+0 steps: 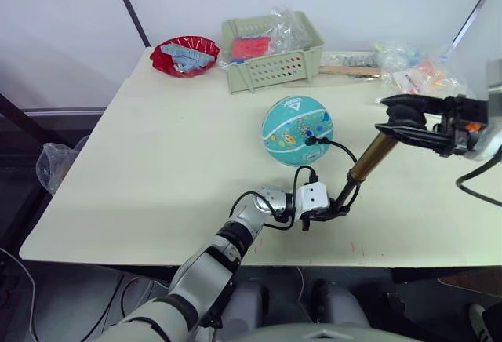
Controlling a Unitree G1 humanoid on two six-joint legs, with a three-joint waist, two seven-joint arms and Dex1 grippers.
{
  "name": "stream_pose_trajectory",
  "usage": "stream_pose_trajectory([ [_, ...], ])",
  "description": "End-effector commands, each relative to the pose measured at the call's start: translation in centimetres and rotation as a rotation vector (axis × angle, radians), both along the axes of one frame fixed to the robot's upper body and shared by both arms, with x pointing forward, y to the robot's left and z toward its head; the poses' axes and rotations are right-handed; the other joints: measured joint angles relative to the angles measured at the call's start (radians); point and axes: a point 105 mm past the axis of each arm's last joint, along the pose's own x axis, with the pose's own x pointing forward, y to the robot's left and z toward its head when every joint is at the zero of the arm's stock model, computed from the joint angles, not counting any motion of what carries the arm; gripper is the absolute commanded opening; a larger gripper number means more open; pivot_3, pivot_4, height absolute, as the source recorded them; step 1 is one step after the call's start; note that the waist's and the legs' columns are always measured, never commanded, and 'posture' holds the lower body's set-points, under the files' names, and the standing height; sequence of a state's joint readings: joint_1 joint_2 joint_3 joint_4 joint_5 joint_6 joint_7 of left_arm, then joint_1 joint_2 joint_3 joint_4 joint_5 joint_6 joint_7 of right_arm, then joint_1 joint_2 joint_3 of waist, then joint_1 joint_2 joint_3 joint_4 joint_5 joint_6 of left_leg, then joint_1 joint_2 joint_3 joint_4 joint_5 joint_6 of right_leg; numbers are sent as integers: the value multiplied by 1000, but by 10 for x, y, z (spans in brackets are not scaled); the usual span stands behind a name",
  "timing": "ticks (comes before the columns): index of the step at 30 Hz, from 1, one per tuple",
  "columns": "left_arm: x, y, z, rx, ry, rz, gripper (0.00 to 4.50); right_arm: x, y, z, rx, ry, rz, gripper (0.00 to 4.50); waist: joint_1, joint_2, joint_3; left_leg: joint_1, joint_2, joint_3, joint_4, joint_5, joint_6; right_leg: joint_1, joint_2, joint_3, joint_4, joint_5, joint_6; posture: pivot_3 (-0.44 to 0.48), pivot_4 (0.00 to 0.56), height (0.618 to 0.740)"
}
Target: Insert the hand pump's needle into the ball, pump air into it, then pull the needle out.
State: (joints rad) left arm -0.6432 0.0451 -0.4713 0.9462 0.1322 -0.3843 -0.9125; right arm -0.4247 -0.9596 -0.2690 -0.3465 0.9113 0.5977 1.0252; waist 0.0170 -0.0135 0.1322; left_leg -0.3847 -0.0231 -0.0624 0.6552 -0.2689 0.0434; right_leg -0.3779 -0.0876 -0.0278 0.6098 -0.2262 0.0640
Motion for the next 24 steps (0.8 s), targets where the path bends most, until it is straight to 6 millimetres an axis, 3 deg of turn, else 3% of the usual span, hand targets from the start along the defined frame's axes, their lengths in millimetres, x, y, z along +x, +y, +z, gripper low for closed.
stream_pose_trajectory([
  [1, -26, 39, -66, 240, 179, 38, 1068, -12, -4, 32, 15, -139, -9, 1650, 0, 0, 0, 0, 0, 0, 0, 0, 0, 0, 0, 0, 0, 0, 0, 0, 150, 740],
  [7, -26, 39, -66, 238, 178, 37, 1068, 0, -6, -32, -129, 3, -51, 1650, 1, -3, -2, 0, 0, 0, 0, 0, 0, 0, 0, 0, 0, 0, 0, 0, 150, 740],
  [11, -26, 39, -66, 240, 177, 39, 1068, 2, -5, -58, -159, 40, -48, 1650, 0, -5, -4, 3, 0, 0, 0, 0, 0, 2, 0, 0, 0, 0, 1, 0, 150, 740],
  [14, -24, 40, -65, 238, 174, 47, 1068, 4, 1, -96, -148, 101, -49, 1650, -1, -12, -11, 4, 1, -1, 0, 0, 0, 2, 1, 0, 0, 0, 0, 0, 150, 740],
  [19, -24, 41, -65, 236, 177, 54, 1068, 11, 4, -133, -136, 107, -101, 1650, -2, -12, -14, 5, 1, 0, 0, 0, 0, 3, 1, 1, 0, 0, 1, 0, 150, 740],
  [24, -24, 41, -65, 235, 180, 54, 1068, 6, 5, -146, -132, 121, -91, 1650, -2, -12, -16, 5, 1, 0, 0, 0, 0, 3, 2, 1, 1, 0, 0, 0, 150, 740],
])
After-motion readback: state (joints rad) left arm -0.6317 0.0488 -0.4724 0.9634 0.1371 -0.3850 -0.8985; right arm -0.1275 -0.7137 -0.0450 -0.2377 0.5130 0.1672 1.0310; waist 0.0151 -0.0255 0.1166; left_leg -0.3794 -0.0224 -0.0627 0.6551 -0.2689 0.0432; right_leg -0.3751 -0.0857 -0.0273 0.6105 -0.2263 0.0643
